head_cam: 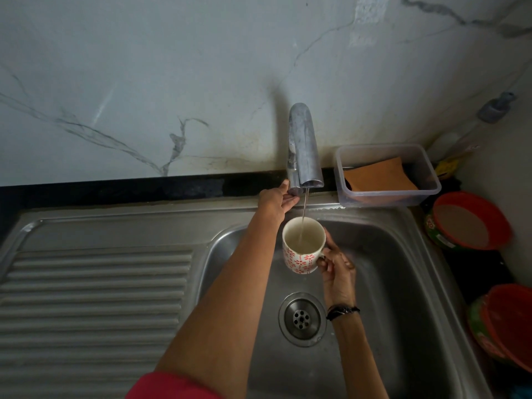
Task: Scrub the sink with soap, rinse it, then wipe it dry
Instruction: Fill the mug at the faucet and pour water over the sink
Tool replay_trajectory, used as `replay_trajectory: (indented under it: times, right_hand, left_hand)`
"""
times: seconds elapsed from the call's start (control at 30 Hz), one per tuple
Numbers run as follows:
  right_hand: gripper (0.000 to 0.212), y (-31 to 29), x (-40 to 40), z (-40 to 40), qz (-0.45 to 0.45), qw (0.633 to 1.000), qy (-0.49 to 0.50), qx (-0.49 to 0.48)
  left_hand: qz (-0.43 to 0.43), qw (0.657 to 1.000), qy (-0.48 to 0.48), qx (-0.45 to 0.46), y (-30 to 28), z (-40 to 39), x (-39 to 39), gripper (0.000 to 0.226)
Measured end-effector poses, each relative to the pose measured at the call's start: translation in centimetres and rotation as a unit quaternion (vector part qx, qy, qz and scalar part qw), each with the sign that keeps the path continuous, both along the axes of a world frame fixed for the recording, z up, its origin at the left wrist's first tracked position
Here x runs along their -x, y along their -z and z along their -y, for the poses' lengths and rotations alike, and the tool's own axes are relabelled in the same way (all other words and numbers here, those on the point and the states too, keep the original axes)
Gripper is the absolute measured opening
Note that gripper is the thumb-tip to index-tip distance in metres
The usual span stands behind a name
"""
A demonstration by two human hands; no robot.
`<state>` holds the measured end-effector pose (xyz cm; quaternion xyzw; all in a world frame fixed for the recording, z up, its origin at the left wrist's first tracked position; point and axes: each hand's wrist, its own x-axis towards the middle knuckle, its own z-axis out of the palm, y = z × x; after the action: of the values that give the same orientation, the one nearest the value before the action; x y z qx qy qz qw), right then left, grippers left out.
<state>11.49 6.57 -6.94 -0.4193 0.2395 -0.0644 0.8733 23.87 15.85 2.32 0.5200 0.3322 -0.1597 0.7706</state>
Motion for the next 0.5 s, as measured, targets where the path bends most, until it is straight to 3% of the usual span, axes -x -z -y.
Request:
replay_trajectory:
  times: [0.17, 0.33, 0.4, 0.5]
  right_hand:
    - [0.041, -0.2, 0.0, -0.1, -0.007, 1.000, 0.006, -0.024]
    - [0.043, -0.9, 0.2, -0.3, -0.008, 0.999, 0.017, -0.040]
    - [0.042, -1.3, 0.3, -0.3, -0.003, 0.999, 0.020, -0.045]
    - [0.036, -1.7, 0.4, -0.3, 0.003, 0.999, 0.016, -0.039]
  left_hand:
    - [-0.009, 1.000, -0.003, -0.008, -0.4, 0.0, -0.2, 0.034]
    - [0.009, 0.997, -0.017, -0.075, -0.3, 0.5, 0.2, 0.029]
    - [0.052, 0.985, -0.004, -0.167, -0.4, 1.0, 0.6, 0.021]
    - [0.135, 0.924, 0.064, -0.351, -0.9, 1.4, 1.2, 0.020]
